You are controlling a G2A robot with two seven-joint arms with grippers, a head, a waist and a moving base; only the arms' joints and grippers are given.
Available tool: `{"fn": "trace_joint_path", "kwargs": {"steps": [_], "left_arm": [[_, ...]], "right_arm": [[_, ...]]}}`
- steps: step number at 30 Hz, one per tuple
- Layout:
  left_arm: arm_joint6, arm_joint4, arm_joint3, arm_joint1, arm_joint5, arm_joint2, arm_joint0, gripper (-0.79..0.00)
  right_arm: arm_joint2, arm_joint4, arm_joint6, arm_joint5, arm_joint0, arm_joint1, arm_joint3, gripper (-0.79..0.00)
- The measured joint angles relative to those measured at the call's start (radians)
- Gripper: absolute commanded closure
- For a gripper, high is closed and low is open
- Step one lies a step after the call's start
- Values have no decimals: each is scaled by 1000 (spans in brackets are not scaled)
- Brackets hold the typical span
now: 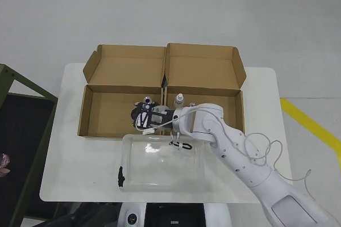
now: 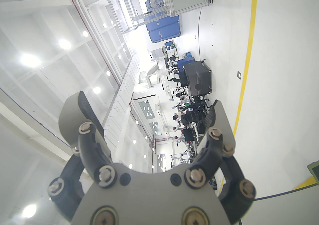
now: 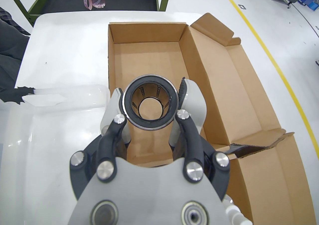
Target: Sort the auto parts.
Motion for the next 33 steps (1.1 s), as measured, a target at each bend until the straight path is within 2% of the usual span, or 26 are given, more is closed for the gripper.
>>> {"fn": "trace_joint_path", "kwargs": {"steps": [33], "left_arm": [[0, 0, 0, 0, 0, 0, 0, -785]], "right_arm": [[-109, -29, 6, 68, 100, -73, 294, 0]]}}
